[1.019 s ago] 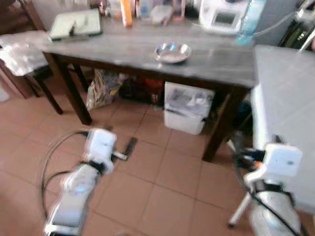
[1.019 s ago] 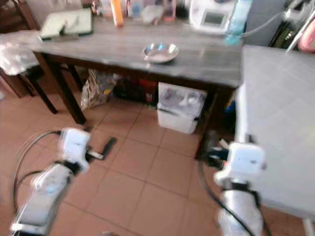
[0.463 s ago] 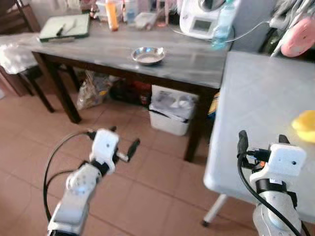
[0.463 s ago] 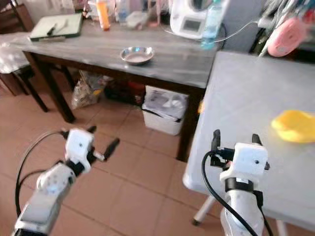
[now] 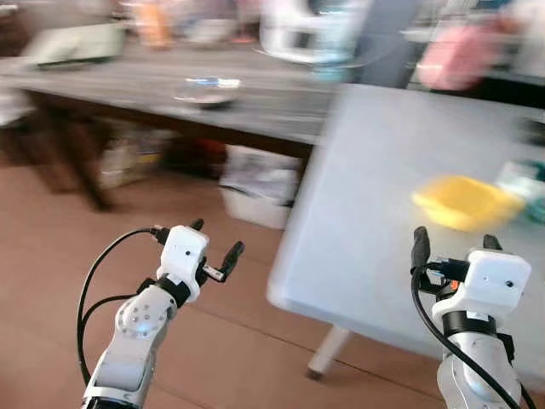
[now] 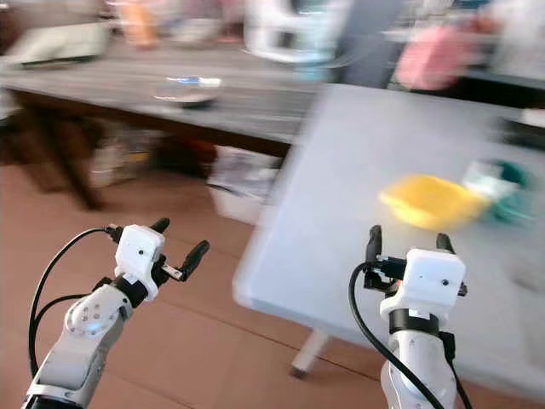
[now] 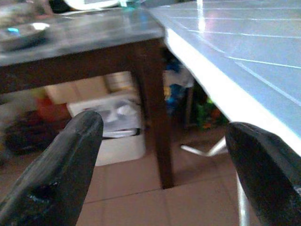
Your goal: Setting the table
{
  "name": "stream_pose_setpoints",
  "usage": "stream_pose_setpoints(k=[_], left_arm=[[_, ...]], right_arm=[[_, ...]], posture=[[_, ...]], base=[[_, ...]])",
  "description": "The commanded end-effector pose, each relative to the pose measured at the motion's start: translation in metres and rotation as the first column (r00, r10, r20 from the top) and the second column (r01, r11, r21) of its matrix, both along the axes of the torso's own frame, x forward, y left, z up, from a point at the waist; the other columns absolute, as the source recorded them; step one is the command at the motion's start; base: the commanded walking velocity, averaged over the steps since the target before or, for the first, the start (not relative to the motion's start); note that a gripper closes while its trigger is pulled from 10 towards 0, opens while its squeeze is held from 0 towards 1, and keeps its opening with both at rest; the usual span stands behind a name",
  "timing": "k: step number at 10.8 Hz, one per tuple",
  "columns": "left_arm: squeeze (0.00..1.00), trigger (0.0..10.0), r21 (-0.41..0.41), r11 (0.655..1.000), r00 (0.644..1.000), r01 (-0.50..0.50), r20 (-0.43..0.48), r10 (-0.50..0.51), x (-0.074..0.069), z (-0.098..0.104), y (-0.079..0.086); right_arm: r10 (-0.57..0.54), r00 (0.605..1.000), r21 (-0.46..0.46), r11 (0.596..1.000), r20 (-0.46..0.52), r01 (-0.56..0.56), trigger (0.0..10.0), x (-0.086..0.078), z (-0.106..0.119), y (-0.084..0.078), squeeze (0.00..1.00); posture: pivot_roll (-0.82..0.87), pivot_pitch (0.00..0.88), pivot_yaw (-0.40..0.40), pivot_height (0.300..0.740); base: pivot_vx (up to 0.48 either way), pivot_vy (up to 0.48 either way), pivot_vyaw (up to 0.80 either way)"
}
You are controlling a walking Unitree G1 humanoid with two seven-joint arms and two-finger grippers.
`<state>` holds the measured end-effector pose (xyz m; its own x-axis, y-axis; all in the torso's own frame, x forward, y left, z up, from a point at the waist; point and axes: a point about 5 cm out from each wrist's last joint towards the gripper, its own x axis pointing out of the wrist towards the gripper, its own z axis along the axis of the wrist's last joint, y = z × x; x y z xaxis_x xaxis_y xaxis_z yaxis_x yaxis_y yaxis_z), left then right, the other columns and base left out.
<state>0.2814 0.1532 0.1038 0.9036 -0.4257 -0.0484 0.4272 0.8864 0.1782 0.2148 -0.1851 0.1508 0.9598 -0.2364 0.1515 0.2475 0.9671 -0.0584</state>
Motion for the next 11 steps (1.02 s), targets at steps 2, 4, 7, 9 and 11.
stream_pose_setpoints(k=[2,4,7,9,11], left_arm=[[0.0,10.0,0.003,1.0,1.0,-0.01,-0.004,0.01,0.0,-0.001,0.005],[0.0,10.0,-0.039,0.999,1.0,0.016,-0.005,-0.016,0.003,0.004,-0.001],[0.0,10.0,-0.07,0.995,0.998,0.064,0.028,-0.062,0.013,0.017,-0.017],[0.0,10.0,-0.101,0.992,0.997,0.072,0.047,-0.068,0.019,0.024,-0.025],[0.0,10.0,-0.105,0.992,0.996,0.073,0.053,-0.068,0.019,0.025,-0.029]], right_arm=[[0.016,1.0,0.009,1.0,0.017,-0.017,10.0,0.001,0.004,0.005,0.0],[0.022,1.0,0.007,1.0,0.016,-0.022,10.0,0.003,0.003,0.006,0.0],[0.026,1.0,0.003,1.0,0.011,-0.026,10.0,0.0,0.002,0.007,0.0],[0.015,1.0,-0.003,1.0,0.007,-0.015,10.0,-0.002,0.003,0.004,0.0],[0.014,1.0,-0.004,1.0,0.008,-0.014,10.0,-0.003,0.003,0.004,0.0]], posture=[[0.12,0.1,0.024,0.74],[0.12,0.097,0.024,0.74],[0.12,0.098,0.023,0.74],[0.09,0.103,0.023,0.74],[0.08,0.103,0.021,0.74]], base=[[0.0,-0.394,-0.23],[0.0,0.0,0.0],[0.0,0.0,0.0],[0.0,0.0,-0.39],[0.0,0.0,-0.74]])
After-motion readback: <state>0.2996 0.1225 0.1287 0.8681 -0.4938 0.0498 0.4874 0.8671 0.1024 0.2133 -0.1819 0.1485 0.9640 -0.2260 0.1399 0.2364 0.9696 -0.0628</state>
